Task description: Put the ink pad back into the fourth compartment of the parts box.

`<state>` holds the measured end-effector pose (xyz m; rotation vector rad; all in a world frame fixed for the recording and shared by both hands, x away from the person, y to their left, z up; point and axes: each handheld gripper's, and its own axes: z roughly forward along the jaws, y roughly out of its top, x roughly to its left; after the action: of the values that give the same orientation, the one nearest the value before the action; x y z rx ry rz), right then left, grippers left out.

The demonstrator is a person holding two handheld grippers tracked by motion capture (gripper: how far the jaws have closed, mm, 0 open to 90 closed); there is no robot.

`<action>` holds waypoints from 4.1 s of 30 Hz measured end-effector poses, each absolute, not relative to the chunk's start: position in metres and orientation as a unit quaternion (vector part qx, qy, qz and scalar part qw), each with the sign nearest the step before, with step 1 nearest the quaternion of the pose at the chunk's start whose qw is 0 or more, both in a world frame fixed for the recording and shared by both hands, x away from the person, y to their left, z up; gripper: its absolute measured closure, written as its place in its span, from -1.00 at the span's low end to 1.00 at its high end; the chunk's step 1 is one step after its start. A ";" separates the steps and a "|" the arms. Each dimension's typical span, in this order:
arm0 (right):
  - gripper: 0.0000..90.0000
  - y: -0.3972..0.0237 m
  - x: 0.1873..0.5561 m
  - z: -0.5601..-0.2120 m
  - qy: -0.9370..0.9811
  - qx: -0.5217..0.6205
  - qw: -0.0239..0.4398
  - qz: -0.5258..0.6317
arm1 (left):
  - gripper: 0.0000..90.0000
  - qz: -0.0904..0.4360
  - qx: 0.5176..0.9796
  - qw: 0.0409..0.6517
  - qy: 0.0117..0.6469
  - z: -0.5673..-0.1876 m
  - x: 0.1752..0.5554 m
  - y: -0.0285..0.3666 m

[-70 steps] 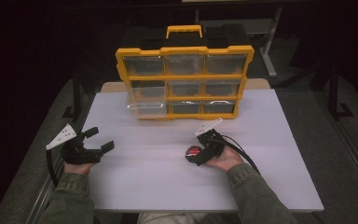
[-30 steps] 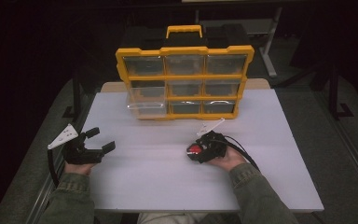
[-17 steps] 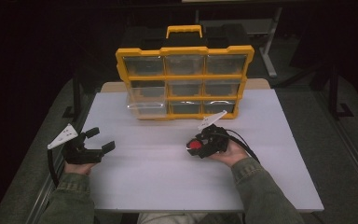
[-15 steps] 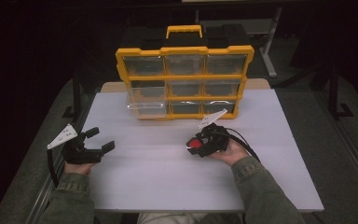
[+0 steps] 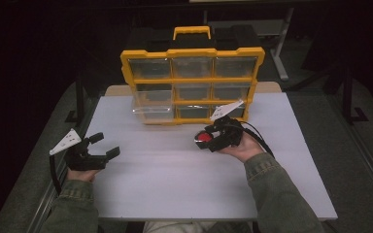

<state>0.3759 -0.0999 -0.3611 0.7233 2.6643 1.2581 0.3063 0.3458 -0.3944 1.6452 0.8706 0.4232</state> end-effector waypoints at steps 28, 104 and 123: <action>-0.35 -0.078 0.396 -0.293 0.873 0.206 0.084 0.435 | -1.00 0.181 0.704 0.578 0.371 -0.395 0.307 0.346; -0.35 0.011 0.449 -0.225 0.891 0.159 0.094 0.416 | -1.00 0.173 0.705 0.582 0.368 -0.397 0.310 0.347; -0.35 0.058 0.455 -0.235 0.903 0.126 0.071 0.405 | -1.00 0.169 0.705 0.585 0.364 -0.397 0.310 0.347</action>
<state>0.4550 0.0585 -0.2351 0.3776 2.7156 1.2182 0.3104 0.3472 -0.3971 1.6451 0.8498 0.3932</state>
